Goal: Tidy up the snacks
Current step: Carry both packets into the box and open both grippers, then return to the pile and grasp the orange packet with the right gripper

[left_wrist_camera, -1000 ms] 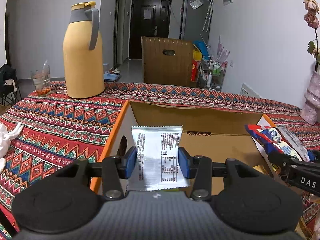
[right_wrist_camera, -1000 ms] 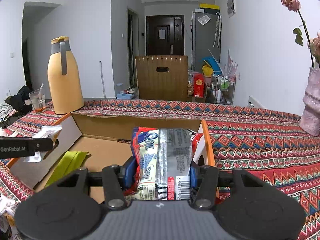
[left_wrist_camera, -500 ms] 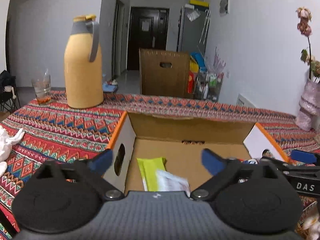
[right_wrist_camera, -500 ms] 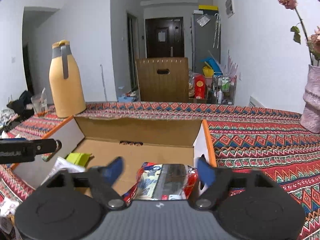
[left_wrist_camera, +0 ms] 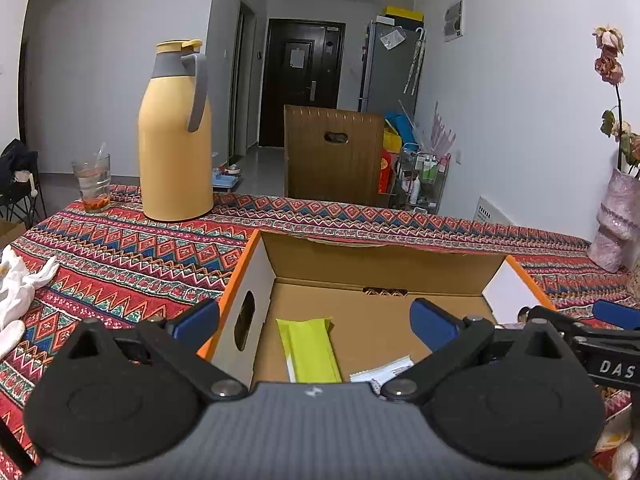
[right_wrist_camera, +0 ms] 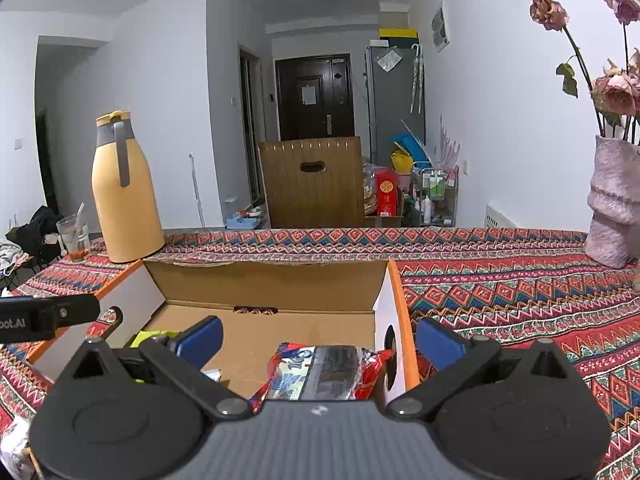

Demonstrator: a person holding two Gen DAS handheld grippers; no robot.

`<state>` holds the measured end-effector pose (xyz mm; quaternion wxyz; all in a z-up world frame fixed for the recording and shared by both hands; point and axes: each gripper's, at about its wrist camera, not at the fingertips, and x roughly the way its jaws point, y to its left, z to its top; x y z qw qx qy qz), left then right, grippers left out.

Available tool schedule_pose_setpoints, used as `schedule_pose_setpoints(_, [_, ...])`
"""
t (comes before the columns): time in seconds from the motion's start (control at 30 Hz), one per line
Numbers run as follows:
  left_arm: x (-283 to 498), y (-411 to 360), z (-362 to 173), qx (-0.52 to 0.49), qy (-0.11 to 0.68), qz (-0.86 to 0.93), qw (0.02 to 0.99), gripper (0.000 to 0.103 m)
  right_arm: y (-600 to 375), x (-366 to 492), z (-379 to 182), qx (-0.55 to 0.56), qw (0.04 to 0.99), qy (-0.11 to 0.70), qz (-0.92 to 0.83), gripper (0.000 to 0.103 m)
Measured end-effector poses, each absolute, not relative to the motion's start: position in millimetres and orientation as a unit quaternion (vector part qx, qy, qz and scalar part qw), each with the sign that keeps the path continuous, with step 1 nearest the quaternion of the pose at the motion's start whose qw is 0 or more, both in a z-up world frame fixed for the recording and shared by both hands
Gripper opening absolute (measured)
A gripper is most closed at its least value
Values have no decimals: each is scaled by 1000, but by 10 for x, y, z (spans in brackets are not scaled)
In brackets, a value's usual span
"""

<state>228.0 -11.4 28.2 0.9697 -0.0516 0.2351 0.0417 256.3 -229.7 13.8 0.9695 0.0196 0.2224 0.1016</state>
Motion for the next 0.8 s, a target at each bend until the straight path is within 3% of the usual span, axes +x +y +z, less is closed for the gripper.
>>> schedule_pose_setpoints(0.37, [1995,-154,566,-51,217,36,974,103,-2235,2266,341,4,972,216,92,103])
schedule_pose_setpoints(0.8, [1537,-22,477,-48,240,32,969,103,-2217,1745,296,10,966,243,87,103])
